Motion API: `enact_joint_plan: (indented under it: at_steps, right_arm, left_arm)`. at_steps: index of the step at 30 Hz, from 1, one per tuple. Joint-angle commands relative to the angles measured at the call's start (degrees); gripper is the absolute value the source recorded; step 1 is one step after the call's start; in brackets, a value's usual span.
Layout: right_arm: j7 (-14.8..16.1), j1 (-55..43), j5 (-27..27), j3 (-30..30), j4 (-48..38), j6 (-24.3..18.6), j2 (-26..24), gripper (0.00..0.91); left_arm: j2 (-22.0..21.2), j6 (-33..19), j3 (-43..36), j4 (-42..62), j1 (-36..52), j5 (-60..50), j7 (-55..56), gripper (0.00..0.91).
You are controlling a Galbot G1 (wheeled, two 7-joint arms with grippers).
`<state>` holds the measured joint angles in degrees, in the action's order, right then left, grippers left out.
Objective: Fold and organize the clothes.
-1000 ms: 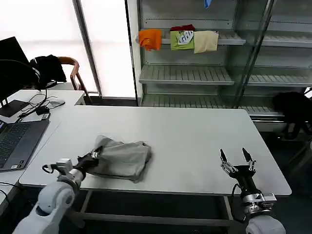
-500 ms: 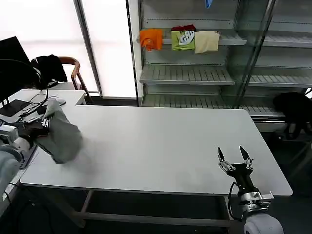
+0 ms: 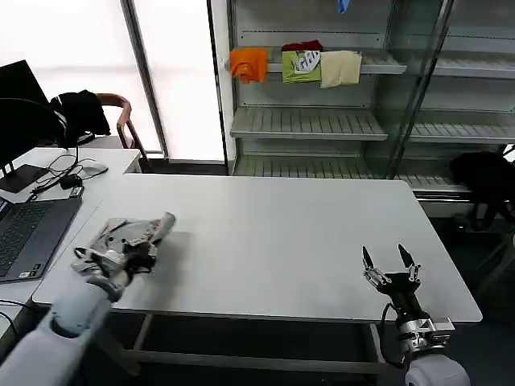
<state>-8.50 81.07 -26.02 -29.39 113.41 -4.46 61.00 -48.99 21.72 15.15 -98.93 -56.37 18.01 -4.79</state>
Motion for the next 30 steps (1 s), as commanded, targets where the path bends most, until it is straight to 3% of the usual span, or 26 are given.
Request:
enact_joint_plan:
  at_steps: [1,2,3,12,17,22,24,27,30]
  right_arm:
    - [-0.02,-0.58,0.55,1.63,-0.28,0.06,0.52,0.907]
    - [-0.03,-0.7,0.65,1.78,-0.29,0.11,0.57,0.907]
    - [-0.05,-0.83,0.66,1.9,-0.28,0.17,0.57,0.907]
    - [0.35,-4.7,1.85,5.18,0.09,3.46,1.49,0.907]
    - [1.06,-10.12,2.3,9.93,-0.15,8.35,3.16,0.907]
    - [-0.52,-21.49,0.23,18.61,-3.78,15.63,7.43,0.907]
    - [-1.88,-26.39,-0.95,23.26,-6.13,17.73,9.49,0.907]
    - [-4.04,-32.54,-3.39,30.9,-10.28,20.24,12.13,0.907]
    - [-5.18,-37.34,-5.23,38.65,-17.64,21.55,15.18,0.907]
  left_arm:
    - [-9.55,5.7,-12.9,-3.29,4.5,-2.91,10.03,0.605]
    - [-9.98,5.69,-13.53,-3.28,4.82,-1.7,11.9,0.816]
    - [-10.21,5.68,-13.69,-3.35,4.9,-1.3,13.04,0.907]
    - [-11.05,11.27,-18.13,-16.15,9.74,-2.82,29.39,0.907]
    - [-9.07,10.69,-11.65,-20.09,13.28,6.22,34.14,0.907]
    - [-2.41,11.07,-0.61,-23.09,3.88,0.92,26.22,0.907]
    - [-1.35,8.16,5.4,-24.33,-2.86,-0.18,20.15,0.907]
    - [-1.62,3.4,13.52,-25.41,-10.83,-1.28,9.65,0.907]
    - [-2.93,2.64,15.79,-25.18,-12.66,-0.68,6.92,0.907]
